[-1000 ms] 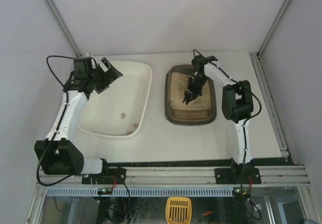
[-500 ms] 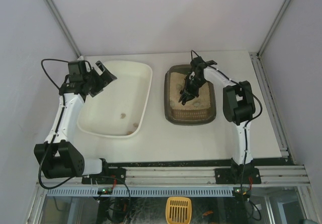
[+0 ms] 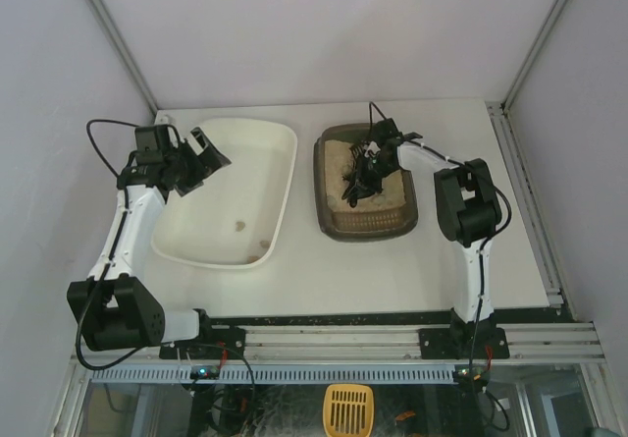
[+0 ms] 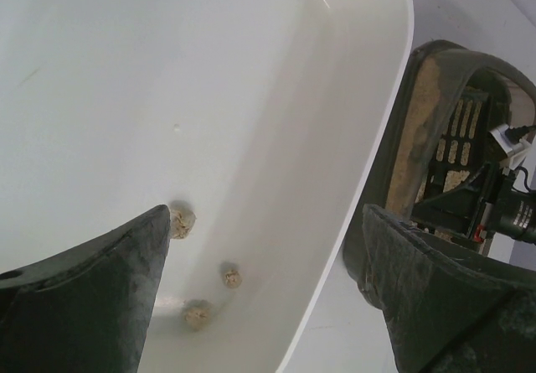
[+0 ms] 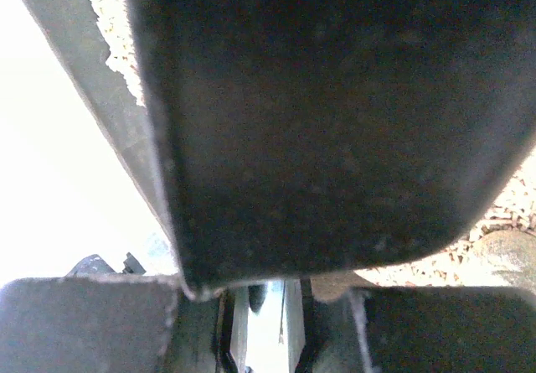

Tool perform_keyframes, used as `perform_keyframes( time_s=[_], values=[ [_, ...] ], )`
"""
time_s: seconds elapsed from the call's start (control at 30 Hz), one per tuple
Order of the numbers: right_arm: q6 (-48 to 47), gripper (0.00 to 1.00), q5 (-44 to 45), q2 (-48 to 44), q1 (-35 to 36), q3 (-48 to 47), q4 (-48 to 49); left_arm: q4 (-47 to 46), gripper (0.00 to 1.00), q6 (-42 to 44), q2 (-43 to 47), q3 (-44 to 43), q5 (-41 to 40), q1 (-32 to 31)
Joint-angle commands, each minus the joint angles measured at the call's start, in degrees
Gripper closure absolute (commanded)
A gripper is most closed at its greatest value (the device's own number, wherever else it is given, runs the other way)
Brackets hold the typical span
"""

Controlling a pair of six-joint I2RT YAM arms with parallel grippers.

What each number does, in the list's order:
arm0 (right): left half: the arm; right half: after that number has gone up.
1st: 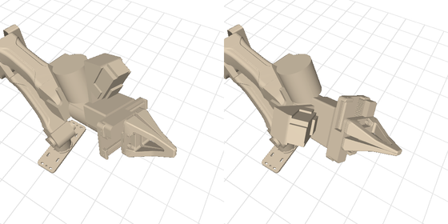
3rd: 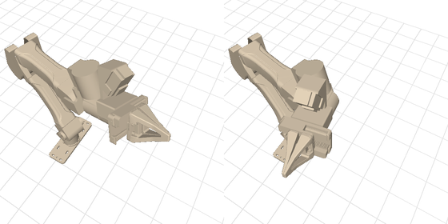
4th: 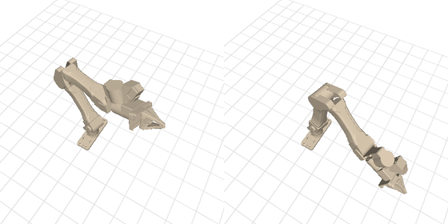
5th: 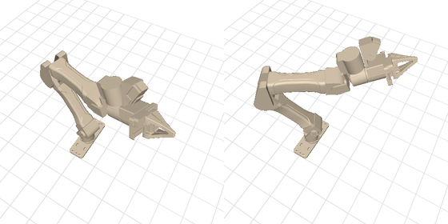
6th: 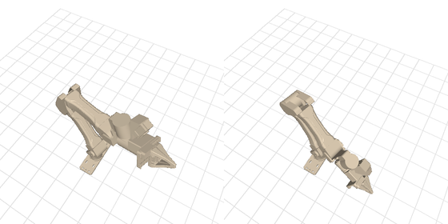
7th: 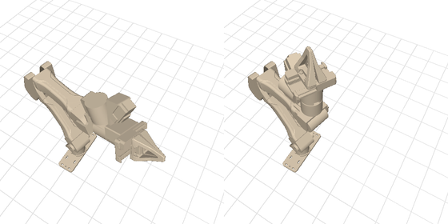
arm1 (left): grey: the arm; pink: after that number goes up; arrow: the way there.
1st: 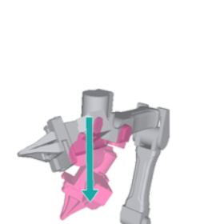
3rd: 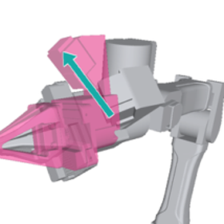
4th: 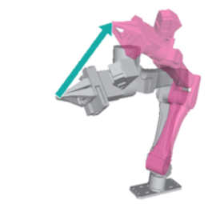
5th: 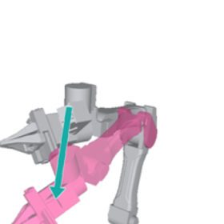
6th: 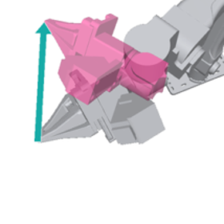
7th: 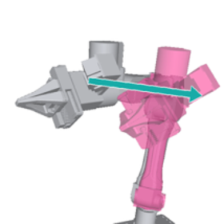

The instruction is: Clean the litter box

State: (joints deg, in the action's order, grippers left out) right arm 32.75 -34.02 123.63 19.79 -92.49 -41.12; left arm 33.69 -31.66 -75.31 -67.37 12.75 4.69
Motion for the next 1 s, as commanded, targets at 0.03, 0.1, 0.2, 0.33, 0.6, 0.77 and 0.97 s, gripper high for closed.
perform_keyframes(
  time_s=[0.03, 0.1, 0.2, 0.33, 0.6, 0.77, 0.97],
  values=[
    [0.13, 1.00, -3.74, 1.99, 3.85, 5.72, 7.24, -0.33, 0.00, 3.09, 2.51, 1.50, 3.15, 0.41],
    [0.56, 1.00, -5.19, 1.51, 3.93, 8.00, 10.88, -0.02, 0.00, 3.70, 2.72, 1.61, 3.96, 0.43],
    [1.14, 1.00, -7.25, 0.56, 3.94, 10.69, 16.25, 0.46, 0.00, 4.30, 3.04, 1.87, 5.17, 0.41],
    [0.15, 1.00, -7.79, -0.34, 4.44, 11.97, 19.85, 1.05, 0.00, 4.79, 3.06, 2.07, 6.02, 0.42],
    [-7.88, 1.00, -2.28, -0.27, 7.35, 8.06, 12.29, 2.85, 0.01, 7.24, 2.22, 1.79, 9.44, 0.44],
    [-12.84, 1.00, 6.28, -0.01, 10.09, 4.60, 5.46, 4.28, 0.01, 9.86, 2.25, 1.47, 9.28, 0.43],
    [-16.56, 1.00, 11.83, 1.38, 11.83, 2.31, 1.07, 5.47, 0.01, 11.67, 2.27, 1.62, 8.68, 0.44]
  ],
)
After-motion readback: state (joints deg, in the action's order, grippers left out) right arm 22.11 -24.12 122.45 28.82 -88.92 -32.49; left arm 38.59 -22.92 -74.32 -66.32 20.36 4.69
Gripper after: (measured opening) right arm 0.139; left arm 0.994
